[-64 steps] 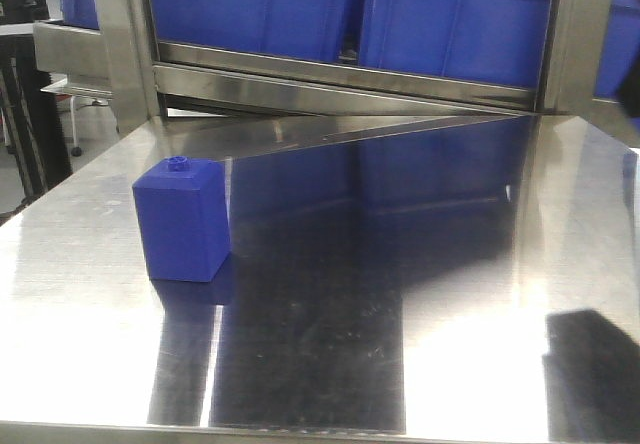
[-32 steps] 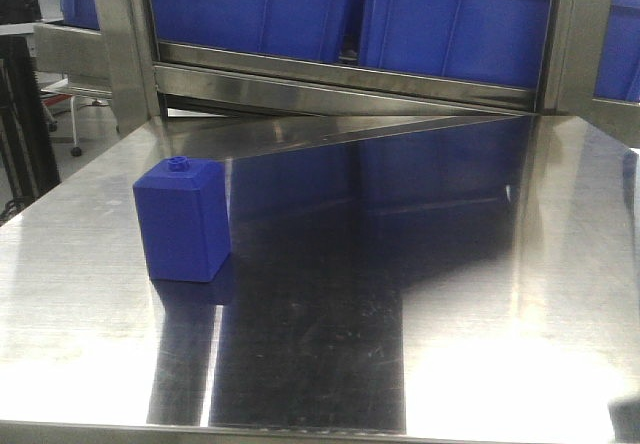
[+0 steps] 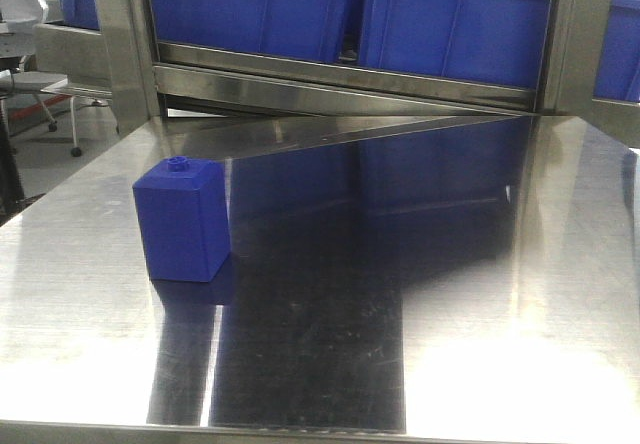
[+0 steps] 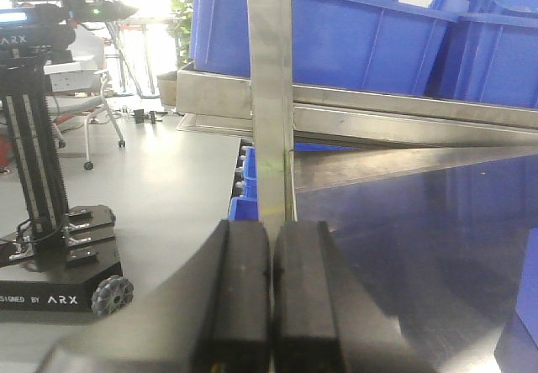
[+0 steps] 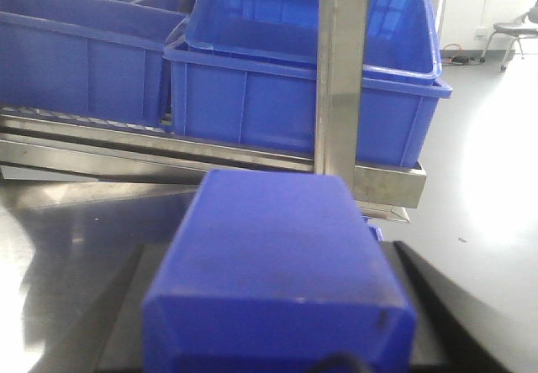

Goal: Pick and sort blue part to right shelf

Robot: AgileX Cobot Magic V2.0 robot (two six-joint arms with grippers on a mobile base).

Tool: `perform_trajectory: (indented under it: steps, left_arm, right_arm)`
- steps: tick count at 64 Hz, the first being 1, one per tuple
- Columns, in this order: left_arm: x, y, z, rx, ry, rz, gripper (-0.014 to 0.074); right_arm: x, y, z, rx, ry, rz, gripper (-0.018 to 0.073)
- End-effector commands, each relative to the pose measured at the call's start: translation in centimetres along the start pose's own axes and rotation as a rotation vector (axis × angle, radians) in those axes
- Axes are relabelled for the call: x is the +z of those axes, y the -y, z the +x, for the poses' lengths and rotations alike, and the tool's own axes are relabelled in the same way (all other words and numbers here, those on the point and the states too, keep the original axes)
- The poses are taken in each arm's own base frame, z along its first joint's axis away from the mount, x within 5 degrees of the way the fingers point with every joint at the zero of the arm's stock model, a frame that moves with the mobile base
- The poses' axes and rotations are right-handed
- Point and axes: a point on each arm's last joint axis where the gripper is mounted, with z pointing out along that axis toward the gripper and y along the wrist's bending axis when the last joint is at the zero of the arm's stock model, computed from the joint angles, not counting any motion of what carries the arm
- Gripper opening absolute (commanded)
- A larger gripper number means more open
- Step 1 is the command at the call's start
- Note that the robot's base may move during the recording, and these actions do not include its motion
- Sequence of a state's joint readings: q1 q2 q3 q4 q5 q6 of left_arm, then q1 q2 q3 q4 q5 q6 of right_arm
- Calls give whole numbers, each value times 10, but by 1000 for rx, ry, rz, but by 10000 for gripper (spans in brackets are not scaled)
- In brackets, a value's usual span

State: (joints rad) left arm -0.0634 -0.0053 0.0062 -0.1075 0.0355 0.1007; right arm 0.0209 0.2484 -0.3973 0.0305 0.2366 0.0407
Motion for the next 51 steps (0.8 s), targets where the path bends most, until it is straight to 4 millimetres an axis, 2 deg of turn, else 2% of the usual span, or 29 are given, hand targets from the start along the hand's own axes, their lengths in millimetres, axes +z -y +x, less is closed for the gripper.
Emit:
perform_trajectory:
  steps: [1,51]
  left_arm:
    - [-1,-1,-1,-15,88,-6,124]
    - [-1,-1,-1,-15,88,-6,124]
  right_arm:
    - [-4,-1,-16,-21,105,2,432]
    - [-4,-1,-16,-21,103,2,432]
